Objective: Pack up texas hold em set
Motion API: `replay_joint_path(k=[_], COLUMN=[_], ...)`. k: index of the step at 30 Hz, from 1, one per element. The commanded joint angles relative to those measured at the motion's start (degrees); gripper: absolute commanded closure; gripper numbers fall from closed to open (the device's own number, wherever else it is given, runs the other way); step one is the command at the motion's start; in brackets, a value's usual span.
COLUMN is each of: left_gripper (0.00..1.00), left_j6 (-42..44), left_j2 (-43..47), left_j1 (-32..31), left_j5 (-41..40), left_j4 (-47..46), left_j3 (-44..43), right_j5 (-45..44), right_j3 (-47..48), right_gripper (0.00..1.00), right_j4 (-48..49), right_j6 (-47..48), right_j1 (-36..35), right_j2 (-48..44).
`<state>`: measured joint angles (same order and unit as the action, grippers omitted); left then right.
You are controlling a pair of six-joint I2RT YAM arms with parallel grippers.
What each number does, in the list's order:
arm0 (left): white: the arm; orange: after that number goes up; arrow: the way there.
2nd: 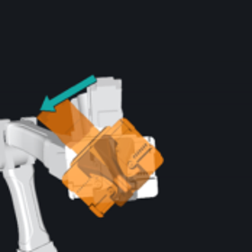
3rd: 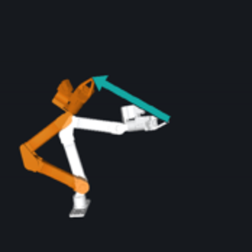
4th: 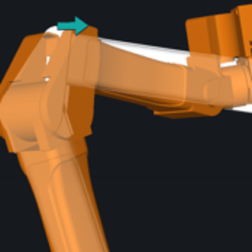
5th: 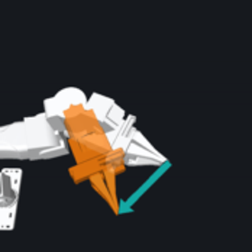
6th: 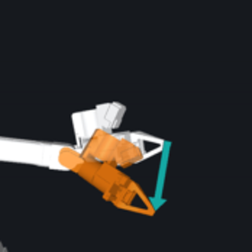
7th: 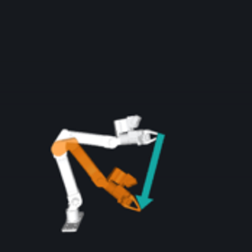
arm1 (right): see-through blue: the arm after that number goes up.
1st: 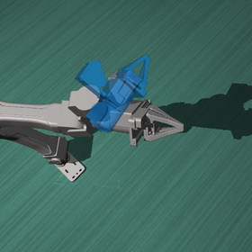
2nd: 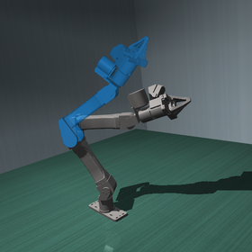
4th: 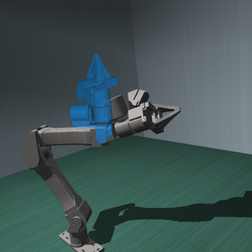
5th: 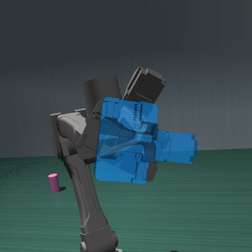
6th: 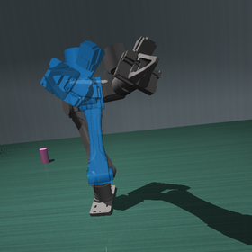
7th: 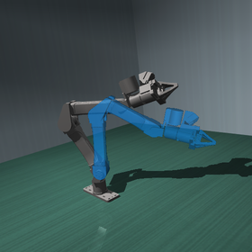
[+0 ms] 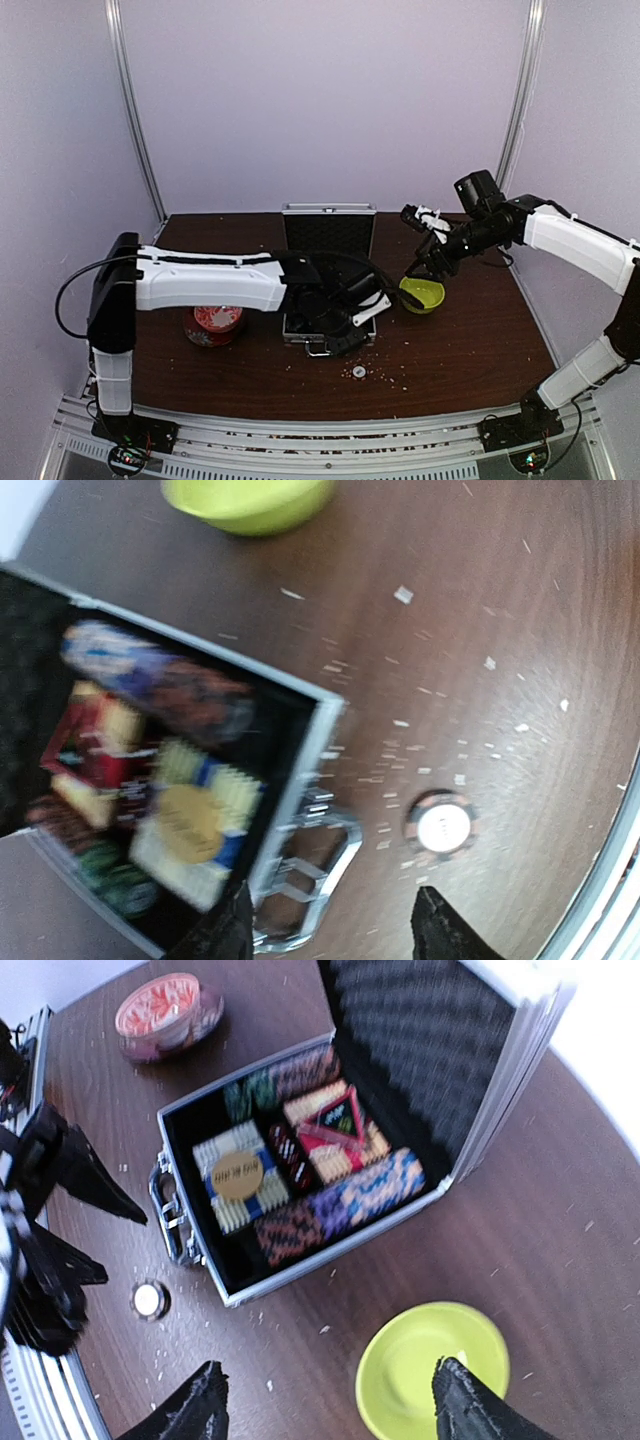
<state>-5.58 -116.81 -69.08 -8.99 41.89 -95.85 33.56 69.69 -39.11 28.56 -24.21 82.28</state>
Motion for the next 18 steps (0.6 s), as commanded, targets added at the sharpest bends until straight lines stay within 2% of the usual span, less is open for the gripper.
replay_joint_path(k=[1,2,3,4,5,9,12,14,16,17,18], left_gripper=[0.42,0.36,0.26,0.07,0.03,0.02,0.02,0.02,0.02,0.02,0.02], left_j6=[4.7,5.3,5.7,5.9,6.0,4.0,5.2,6.8,6.9,5.6,4.5], left_j2=[10.1,12.4,15.0,18.2,20.4,26.2,30.3,33.1,35.1,35.8,36.3], left_j1=[2.5,2.5,2.6,2.9,3.7,10.2,14.0,16.7,20.1,21.7,23.4], left_j5=[-6.4,-7.4,-8.6,-9.4,-9.6,-10.4,-15.3,-18.7,-17.7,-16.4,-14.2], left_j4=[-8.3,-10.8,-13.0,-15.4,-17.2,-18.6,-21.7,-27.1,-31.6,-32.8,-33.8], left_j3=[6.5,8.4,10.8,12.9,14.9,17.7,20.6,24.7,26.4,26.8,26.5], right_j5=[-3.6,-4.1,-4.5,-4.9,-5.3,-8.7,-13.7,-16.6,-16.7,-16.1,-15.9], right_j3=[5.6,5.9,6.1,6.2,6.3,6.9,6.9,6.6,6.4,6.5,6.3], right_gripper=[0.29,0.29,0.29,0.29,0.29,0.29,0.29,0.26,0.19,0.06,0.01], right_j4=[-6.1,-6.2,-6.3,-6.4,-6.4,-6.8,-6.2,-5.7,-5.0,-4.9,-3.9], right_j6=[1.8,2.0,2.0,2.0,2.0,2.7,4.6,5.8,6.3,6.3,5.2], right_j1=[-2.1,-2.6,-3.2,-4.2,-4.8,-9.2,-13.9,-16.6,-18.4,-19.0,-19.3], right_j2=[-0.7,-0.5,-0.4,-0.1,0.4,2.1,2.5,3.0,4.2,4.8,5.2])
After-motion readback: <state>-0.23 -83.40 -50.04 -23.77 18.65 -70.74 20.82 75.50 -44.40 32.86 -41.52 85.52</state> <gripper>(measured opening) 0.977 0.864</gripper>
